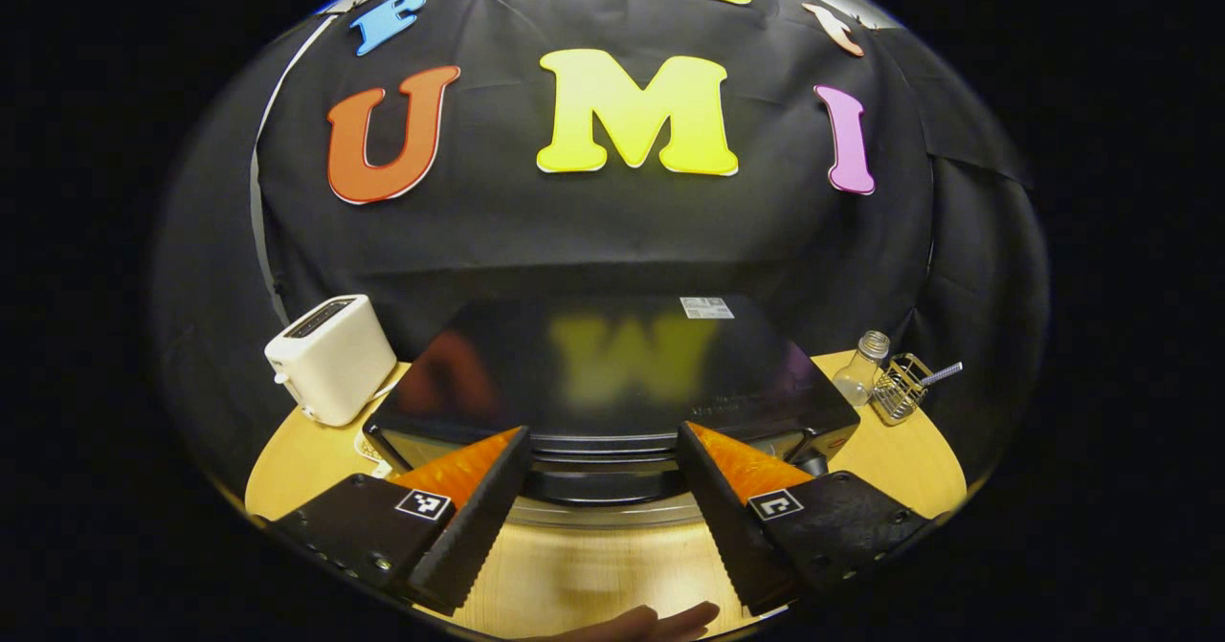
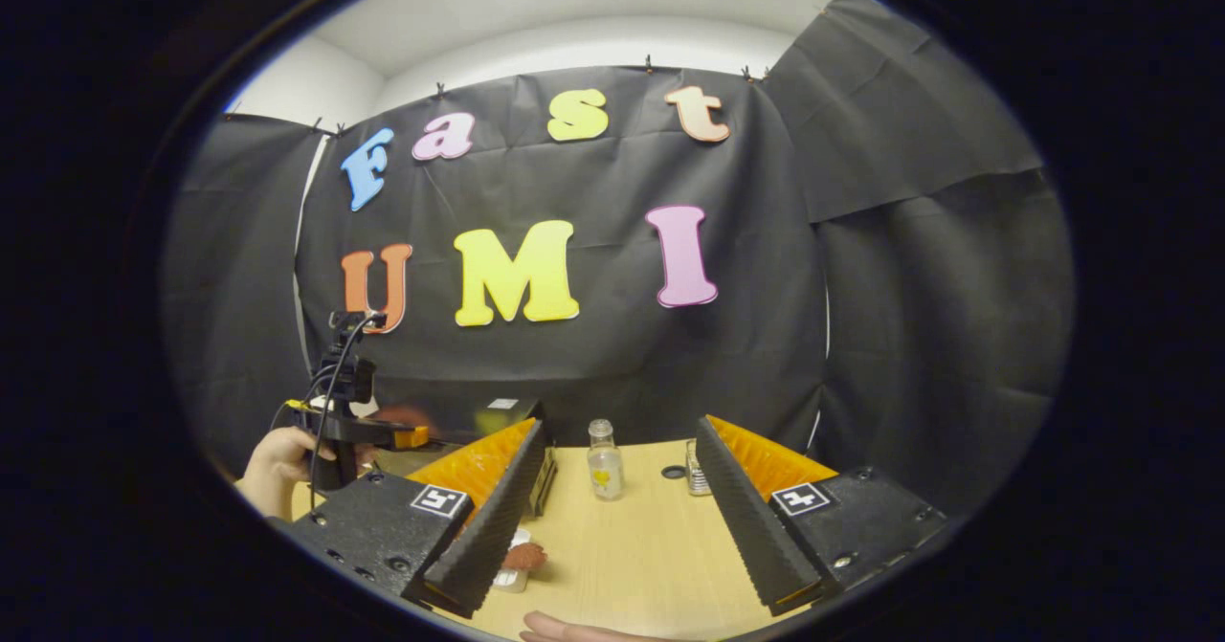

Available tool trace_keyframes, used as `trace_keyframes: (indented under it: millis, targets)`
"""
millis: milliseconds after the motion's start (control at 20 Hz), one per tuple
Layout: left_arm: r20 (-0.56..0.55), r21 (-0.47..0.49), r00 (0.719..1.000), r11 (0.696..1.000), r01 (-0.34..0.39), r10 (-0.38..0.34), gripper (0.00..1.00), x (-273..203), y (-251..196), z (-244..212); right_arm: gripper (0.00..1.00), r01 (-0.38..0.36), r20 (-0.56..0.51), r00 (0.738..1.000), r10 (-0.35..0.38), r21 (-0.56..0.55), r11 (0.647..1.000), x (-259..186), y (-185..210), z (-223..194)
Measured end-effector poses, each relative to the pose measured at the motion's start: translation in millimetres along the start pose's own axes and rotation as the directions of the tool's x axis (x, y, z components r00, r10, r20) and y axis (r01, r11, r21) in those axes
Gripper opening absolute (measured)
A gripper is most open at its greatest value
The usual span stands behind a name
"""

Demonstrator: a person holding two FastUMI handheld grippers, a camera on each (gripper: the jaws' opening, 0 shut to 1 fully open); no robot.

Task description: Open the electric oven with the left hand, put the food in, and close the electric oven.

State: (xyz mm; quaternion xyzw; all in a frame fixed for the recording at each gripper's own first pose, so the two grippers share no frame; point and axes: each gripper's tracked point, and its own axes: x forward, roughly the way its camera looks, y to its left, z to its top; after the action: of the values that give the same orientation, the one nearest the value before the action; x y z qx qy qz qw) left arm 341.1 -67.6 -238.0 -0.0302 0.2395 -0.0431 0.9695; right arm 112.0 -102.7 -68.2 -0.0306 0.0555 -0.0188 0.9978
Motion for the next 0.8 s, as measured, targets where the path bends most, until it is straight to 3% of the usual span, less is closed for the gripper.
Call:
trace_keyframes:
  millis: [400, 800]
  targets:
    - [0.033, 0.024, 0.999, 1.0, -0.003, 0.002, 0.96, -15.9, 1.1, -10.8, 1.0, 0.005, 0.011, 1.0, -0.005, -0.011, 1.0, -16.3, 2.0, 3.6]
    - [0.069, 0.027, 0.998, 1.0, -0.007, 0.005, 0.97, -58.3, -3.4, -53.3, 1.0, 0.01, -0.011, 1.0, -0.01, 0.008, 1.0, -21.6, 4.3, -5.4]
